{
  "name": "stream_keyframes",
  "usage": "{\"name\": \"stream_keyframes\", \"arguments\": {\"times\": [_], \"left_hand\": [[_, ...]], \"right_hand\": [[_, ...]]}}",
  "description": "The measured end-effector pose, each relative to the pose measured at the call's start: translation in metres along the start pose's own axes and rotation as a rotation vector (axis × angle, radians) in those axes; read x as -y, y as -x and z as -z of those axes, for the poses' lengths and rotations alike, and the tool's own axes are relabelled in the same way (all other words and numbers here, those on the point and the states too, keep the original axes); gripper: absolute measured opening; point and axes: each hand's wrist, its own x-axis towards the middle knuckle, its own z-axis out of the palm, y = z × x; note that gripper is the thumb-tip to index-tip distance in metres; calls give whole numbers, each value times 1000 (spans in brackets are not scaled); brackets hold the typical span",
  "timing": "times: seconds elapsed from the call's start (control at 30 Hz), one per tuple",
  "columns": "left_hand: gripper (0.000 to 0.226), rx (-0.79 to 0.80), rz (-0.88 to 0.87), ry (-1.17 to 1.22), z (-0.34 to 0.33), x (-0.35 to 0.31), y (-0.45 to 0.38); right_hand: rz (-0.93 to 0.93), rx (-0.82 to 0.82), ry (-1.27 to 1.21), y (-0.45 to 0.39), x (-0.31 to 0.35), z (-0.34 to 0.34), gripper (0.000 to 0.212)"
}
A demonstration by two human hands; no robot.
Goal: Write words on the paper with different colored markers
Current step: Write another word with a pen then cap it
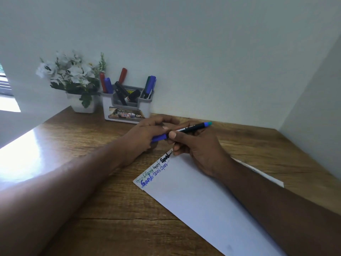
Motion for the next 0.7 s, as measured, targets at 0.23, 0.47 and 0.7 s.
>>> {"name": "stream_keyframes", "arguments": {"times": [0.23,0.47,0.7], "left_hand": [[27,-162,14,102,-1,7,-2],[23,-132,-9,252,-3,3,1],[11,-729,-112,13,50,16,2]], "right_hand": [[87,9,65,0,-6,-13,6],[61,107,220,5,1,-22,13],[266,324,729,0,29,0,75]]}}
